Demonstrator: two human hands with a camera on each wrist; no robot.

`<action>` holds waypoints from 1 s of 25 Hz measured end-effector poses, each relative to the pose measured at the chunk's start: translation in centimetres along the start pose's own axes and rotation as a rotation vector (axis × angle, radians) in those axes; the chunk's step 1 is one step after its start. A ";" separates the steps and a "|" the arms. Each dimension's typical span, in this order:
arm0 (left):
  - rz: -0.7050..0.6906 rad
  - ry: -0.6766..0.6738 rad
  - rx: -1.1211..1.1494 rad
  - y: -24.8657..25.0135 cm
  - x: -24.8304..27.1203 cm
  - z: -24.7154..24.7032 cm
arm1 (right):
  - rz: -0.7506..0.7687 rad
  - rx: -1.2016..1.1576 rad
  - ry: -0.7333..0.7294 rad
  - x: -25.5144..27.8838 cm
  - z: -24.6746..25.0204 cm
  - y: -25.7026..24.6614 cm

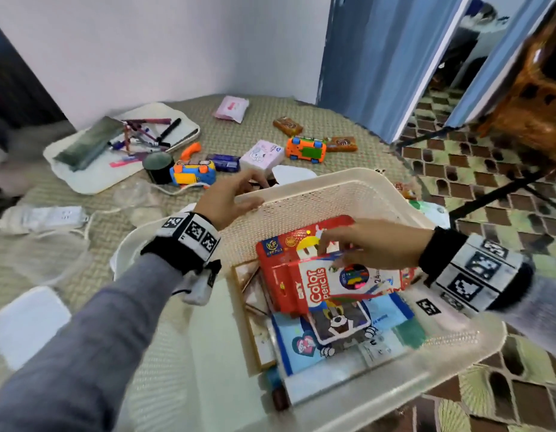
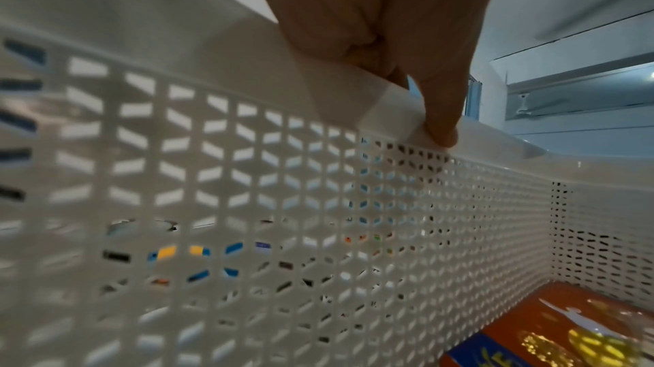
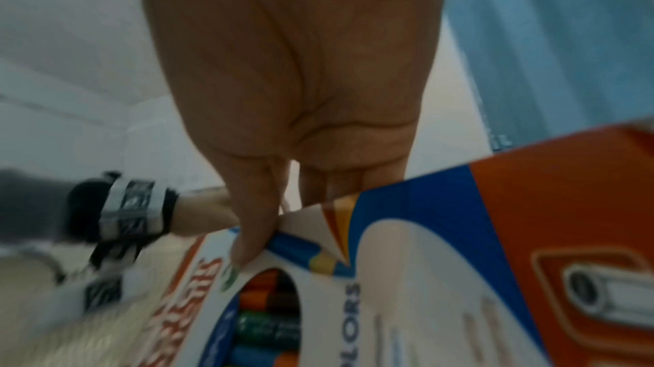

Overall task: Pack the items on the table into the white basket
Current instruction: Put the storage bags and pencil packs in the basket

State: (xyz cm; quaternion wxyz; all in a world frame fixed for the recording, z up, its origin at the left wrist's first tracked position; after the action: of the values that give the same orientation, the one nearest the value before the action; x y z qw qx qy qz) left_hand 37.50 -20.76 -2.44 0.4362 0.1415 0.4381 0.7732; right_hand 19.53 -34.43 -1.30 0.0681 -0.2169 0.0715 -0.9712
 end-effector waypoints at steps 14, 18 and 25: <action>0.034 0.050 -0.021 -1.2 -0.3 0.0 | 0.022 0.382 -0.158 -3.1 -9.0 -1.9; 0.035 0.048 -0.012 -1.1 -0.3 0.0 | 0.248 0.253 -0.008 -2.5 -8.7 -4.8; 0.056 0.062 -0.040 -0.9 0.0 0.0 | 0.389 0.422 -0.204 -2.9 -12.1 -7.1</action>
State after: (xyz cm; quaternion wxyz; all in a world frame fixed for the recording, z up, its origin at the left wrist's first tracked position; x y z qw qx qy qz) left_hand 38.04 -20.55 -3.14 0.4032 0.1212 0.4318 0.7977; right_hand 16.20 -25.64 -12.19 0.3031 -0.2765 -0.0989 -0.9066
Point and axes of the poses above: each hand's wrist, its own x-axis away from the middle knuckle, its own z-axis out of the back of the hand, y = z × x, the point moved 6 cm from there along -x, towards the middle knuckle, and after that the axes turned 11 degrees about x, right-handed, at the moved point
